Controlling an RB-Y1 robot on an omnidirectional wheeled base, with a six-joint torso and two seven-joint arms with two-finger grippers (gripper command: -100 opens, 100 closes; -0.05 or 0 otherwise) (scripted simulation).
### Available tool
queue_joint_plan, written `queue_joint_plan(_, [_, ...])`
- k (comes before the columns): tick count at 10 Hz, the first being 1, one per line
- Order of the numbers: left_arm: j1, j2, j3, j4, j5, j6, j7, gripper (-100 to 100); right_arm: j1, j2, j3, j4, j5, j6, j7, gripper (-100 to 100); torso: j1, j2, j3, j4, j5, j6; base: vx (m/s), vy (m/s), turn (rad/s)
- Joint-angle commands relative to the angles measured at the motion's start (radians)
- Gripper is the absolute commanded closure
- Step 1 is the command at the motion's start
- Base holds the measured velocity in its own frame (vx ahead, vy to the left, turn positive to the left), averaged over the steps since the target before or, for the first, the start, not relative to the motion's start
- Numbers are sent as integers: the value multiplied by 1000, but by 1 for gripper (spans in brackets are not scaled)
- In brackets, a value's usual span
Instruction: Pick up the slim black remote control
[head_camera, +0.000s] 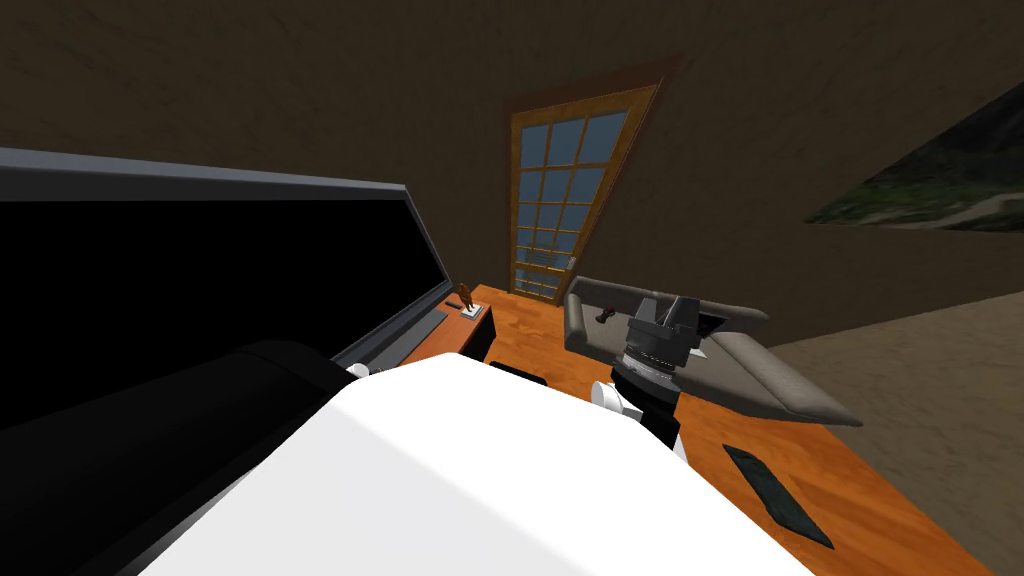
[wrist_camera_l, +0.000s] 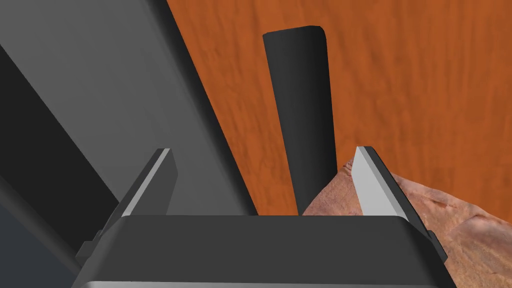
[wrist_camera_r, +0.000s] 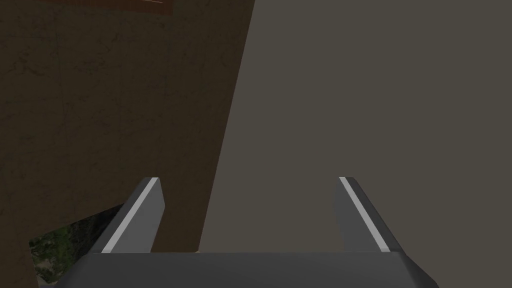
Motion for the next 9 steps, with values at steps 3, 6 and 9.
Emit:
queue_joint_plan(3, [-16, 4, 12, 74, 34, 36, -2, -100, 0, 0, 0, 0, 0, 0, 0, 0, -2, -1, 0, 0, 0, -1, -22, 36, -109])
queue_joint_plan(6, [-26, 6, 19, 148, 54, 56, -2, -100, 0, 0, 0, 0, 0, 0, 0, 0, -1, 0, 0, 0, 0, 0, -31, 42, -149])
queue_joint_plan(9, [-35, 7, 26, 192, 73, 73, -3, -100, 0, 0, 0, 0, 0, 0, 0, 0, -1, 0, 0, 0, 0, -1, -25, 34, -83])
